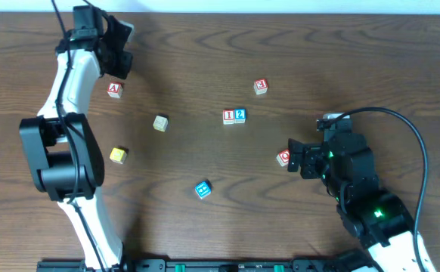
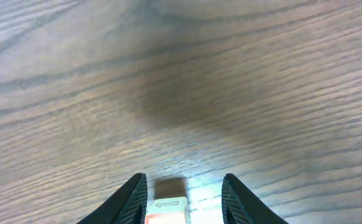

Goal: Spell out Ai2
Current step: 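Lift the 'A' block with the left gripper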

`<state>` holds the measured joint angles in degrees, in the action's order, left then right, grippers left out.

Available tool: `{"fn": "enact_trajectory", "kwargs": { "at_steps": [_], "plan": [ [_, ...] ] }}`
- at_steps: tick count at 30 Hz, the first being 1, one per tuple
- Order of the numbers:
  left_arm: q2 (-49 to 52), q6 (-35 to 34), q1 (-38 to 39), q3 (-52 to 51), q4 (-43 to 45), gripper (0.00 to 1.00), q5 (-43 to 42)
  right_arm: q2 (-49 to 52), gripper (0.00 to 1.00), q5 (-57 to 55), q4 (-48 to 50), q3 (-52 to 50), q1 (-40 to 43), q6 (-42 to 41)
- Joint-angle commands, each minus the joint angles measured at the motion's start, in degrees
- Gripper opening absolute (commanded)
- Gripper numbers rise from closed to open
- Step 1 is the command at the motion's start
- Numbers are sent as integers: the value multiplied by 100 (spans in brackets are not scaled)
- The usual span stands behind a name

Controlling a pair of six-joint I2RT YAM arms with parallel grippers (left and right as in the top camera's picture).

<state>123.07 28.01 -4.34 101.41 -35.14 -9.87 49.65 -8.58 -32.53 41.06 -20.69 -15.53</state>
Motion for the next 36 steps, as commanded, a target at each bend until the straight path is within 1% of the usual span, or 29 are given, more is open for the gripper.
{"fn": "enact_trajectory", "kwargs": {
  "at_steps": [1,4,8,11,13,17,22,27,36],
  "plan": [
    [-114,-254,-11,76,-170,41,435,-13,99,2,-9,-31,42,-72],
    [-114,-553,-48,76,-323,40,433,-13,99,2,-9,-31,42,-72],
    [-114,-645,-109,76,-538,41,431,-13,99,2,-9,-31,42,-72],
    [-114,-702,-160,76,-649,56,426,-13,99,2,-9,-31,42,-72],
    [-109,-730,-197,74,-688,59,428,-13,99,2,-9,-31,42,-72],
    [-92,-894,-269,70,-756,62,424,-13,99,2,-9,-31,42,-72],
    [52,-896,-319,-11,-813,65,402,-13,99,2,-9,-31,42,-72],
    [289,-898,-319,-13,-791,63,389,-13,99,2,-9,-31,42,-72],
    [675,-898,-323,-15,-780,63,321,-13,99,2,-9,-31,42,-72]
  ]
}}
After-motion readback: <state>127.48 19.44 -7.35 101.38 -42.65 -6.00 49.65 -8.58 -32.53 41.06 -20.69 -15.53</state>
